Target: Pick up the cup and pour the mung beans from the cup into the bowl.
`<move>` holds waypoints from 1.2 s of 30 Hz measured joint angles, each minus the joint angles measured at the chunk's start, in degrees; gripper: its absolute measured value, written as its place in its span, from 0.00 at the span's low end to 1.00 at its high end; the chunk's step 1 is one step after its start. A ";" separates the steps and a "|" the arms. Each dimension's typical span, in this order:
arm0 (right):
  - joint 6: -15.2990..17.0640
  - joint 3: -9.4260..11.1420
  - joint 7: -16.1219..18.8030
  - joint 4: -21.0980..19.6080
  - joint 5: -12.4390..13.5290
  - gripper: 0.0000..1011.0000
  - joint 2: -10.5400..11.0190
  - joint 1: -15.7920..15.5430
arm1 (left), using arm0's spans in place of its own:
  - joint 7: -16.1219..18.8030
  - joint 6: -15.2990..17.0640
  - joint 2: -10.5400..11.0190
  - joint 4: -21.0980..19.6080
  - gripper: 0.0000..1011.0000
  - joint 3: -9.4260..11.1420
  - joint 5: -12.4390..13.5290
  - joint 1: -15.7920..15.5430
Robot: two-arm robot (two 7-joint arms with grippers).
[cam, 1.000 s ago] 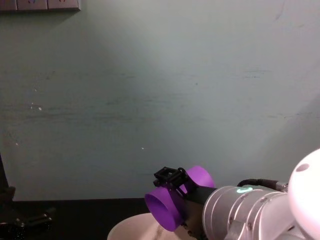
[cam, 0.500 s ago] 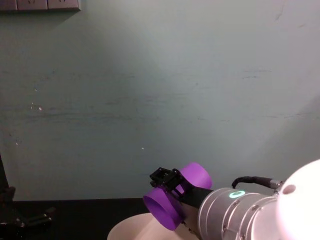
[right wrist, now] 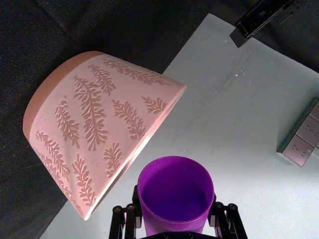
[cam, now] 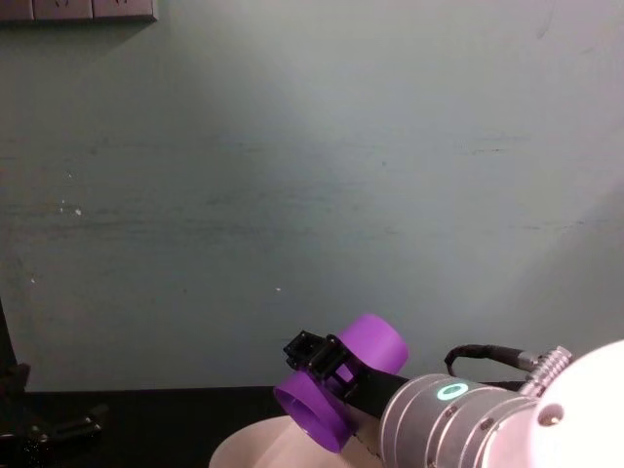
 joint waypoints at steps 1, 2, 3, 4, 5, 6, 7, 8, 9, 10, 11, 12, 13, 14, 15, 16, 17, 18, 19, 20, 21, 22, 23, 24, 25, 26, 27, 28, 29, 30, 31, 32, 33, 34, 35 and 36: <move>-0.03 -0.08 0.11 -0.03 -0.21 0.71 0.00 0.00 | 0.00 0.00 0.00 0.00 0.99 0.00 0.00 0.00; -0.06 -0.10 0.17 -0.05 -0.25 0.71 0.00 0.00 | 0.00 0.00 0.00 0.00 0.99 0.00 0.00 0.00; -0.09 -0.11 0.19 -0.08 -0.27 0.71 -0.01 -0.01 | 0.00 0.00 0.00 0.00 0.99 0.00 0.00 0.00; -0.16 -0.11 0.21 -0.14 -0.29 0.71 -0.01 -0.03 | 0.00 0.00 0.00 0.00 0.99 0.00 0.00 0.00; -0.16 -0.11 0.21 -0.14 -0.29 0.71 -0.01 -0.03 | 0.00 0.00 0.00 0.00 0.99 0.00 0.00 0.00; -0.20 -0.09 0.22 -0.15 -0.29 0.71 -0.02 -0.05 | 0.00 0.00 0.00 0.00 0.99 0.00 0.00 0.00; -0.21 -0.06 0.22 -0.15 -0.29 0.71 -0.02 -0.05 | 0.00 0.00 0.00 0.00 0.99 0.00 0.00 0.00; -0.23 -0.01 0.22 -0.15 -0.29 0.71 -0.04 -0.07 | 0.00 0.00 0.00 0.00 0.99 0.00 0.00 0.00; -0.23 0.01 0.22 -0.15 -0.28 0.71 -0.04 -0.09 | 0.00 0.00 0.00 0.00 0.99 0.00 0.00 0.00; -0.23 0.04 0.21 -0.15 -0.28 0.71 -0.05 -0.10 | 0.00 0.00 0.00 0.00 0.99 0.00 0.00 0.00; -0.23 0.08 0.18 -0.15 -0.27 0.71 -0.06 -0.12 | 0.00 0.00 0.00 0.00 0.99 0.00 0.00 0.00; -0.23 0.10 0.16 -0.16 -0.26 0.71 -0.07 -0.13 | 0.00 0.00 0.00 0.00 0.99 0.00 0.00 0.00; -0.24 0.13 0.13 -0.18 -0.25 0.71 -0.07 -0.14 | 0.00 0.00 0.00 0.00 0.99 0.00 0.00 0.00; -0.23 0.21 0.09 -0.23 -0.23 0.71 -0.07 -0.18 | 0.00 0.00 0.00 0.00 0.99 0.00 0.00 0.00; -0.22 0.25 0.08 -0.25 -0.21 0.71 -0.06 -0.20 | 0.00 0.00 0.00 0.00 0.99 0.00 0.00 0.00; -0.21 0.29 0.07 -0.28 -0.20 0.71 -0.06 -0.22 | 0.00 0.00 0.00 0.00 0.99 0.00 0.00 0.00; -0.18 0.37 0.03 -0.37 -0.16 0.71 -0.06 -0.28 | 0.00 0.00 0.00 0.00 0.99 0.00 0.00 0.00; -0.16 0.44 -0.02 -0.44 -0.11 0.71 -0.06 -0.33 | 0.00 0.00 0.00 0.00 0.99 0.00 0.00 0.00; -0.12 0.52 -0.09 -0.49 -0.03 0.71 -0.06 -0.37 | 0.00 0.00 0.00 0.00 0.99 0.00 0.00 0.00; -0.05 0.67 -0.22 -0.58 0.20 0.71 -0.06 -0.45 | 0.00 0.00 0.00 0.00 0.99 0.00 0.00 0.00; 0.16 1.15 -0.71 -0.85 0.88 0.71 -0.06 -0.71 | 0.00 0.00 0.00 0.00 0.99 0.00 0.00 0.00; 0.24 1.47 -0.99 -1.05 1.34 0.71 -0.07 -0.87 | 0.00 0.00 0.00 0.00 0.99 0.00 0.00 0.00; 0.31 1.83 -1.34 -1.23 1.95 0.71 -0.10 -1.04 | 0.00 0.00 0.00 0.00 0.99 0.00 0.00 0.00; 0.49 2.74 -1.97 -1.67 3.30 0.71 -0.15 -1.41 | 0.00 0.00 0.00 0.00 0.99 0.00 0.00 0.00; 0.59 3.17 -2.28 -1.89 3.98 0.71 -0.17 -1.59 | 0.00 0.00 0.00 0.00 0.99 0.00 0.00 0.00; 0.67 3.59 -2.49 -2.07 4.53 0.71 -0.20 -1.72 | 0.00 0.00 0.00 0.00 0.99 0.00 0.00 0.00; 0.79 4.77 -3.10 -2.53 6.18 0.71 -0.36 -2.18 | 0.00 0.00 0.00 0.00 0.99 0.00 0.00 0.00; 0.86 5.54 -3.43 -2.77 7.24 0.71 -0.47 -2.48 | 0.00 0.00 0.00 0.00 0.99 0.00 0.00 0.00; 0.93 6.20 -3.78 -2.99 8.24 0.71 -0.57 -2.73 | 0.00 0.00 0.00 0.00 0.99 0.00 0.00 0.00; 1.08 7.49 -4.36 -3.40 10.34 0.71 -0.77 -3.15 | 0.00 0.00 0.00 0.00 0.99 0.00 0.00 0.00; 1.14 8.23 -4.63 -3.59 11.36 0.71 -0.88 -3.36 | 0.00 0.00 0.00 0.00 0.99 0.00 0.00 0.00; 1.18 8.97 -4.91 -3.79 12.49 0.71 -1.02 -3.56 | 0.00 0.00 0.00 0.00 0.99 0.00 0.00 0.00; 1.43 10.30 -5.50 -4.12 14.75 0.71 -1.27 -3.95 | 0.00 0.00 0.00 0.00 0.99 0.00 0.00 0.00; 1.57 11.09 -5.79 -4.30 15.79 0.71 -1.43 -4.14 | 0.00 -0.01 0.00 0.00 0.99 0.00 0.00 0.00; 1.64 11.83 -6.06 -4.49 17.09 0.71 -1.61 -4.38 | 0.00 0.00 0.00 0.00 0.99 0.00 0.00 0.00; 1.68 12.66 -6.33 -4.68 18.55 0.71 -1.79 -4.62 | 0.00 0.00 0.00 0.00 0.99 0.00 0.00 0.00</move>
